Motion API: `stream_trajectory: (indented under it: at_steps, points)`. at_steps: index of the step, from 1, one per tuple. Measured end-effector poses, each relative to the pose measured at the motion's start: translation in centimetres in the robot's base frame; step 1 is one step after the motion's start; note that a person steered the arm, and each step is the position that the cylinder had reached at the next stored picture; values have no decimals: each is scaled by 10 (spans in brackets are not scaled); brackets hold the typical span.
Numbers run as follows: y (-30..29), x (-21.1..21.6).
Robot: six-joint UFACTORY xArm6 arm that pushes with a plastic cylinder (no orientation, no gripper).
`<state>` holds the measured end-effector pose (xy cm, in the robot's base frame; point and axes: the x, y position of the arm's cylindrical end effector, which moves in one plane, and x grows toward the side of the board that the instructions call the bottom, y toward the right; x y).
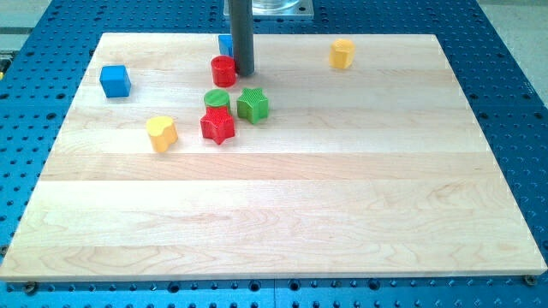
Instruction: Place the green star to the bottom left of the hexagon
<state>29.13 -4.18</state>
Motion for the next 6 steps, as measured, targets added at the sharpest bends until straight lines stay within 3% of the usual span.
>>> stream_trajectory:
  at_steps: [1, 3, 4, 5, 6]
  points:
    - [82, -26]
    - [176, 11]
    - [192, 3]
    - [172, 84]
    - [83, 140]
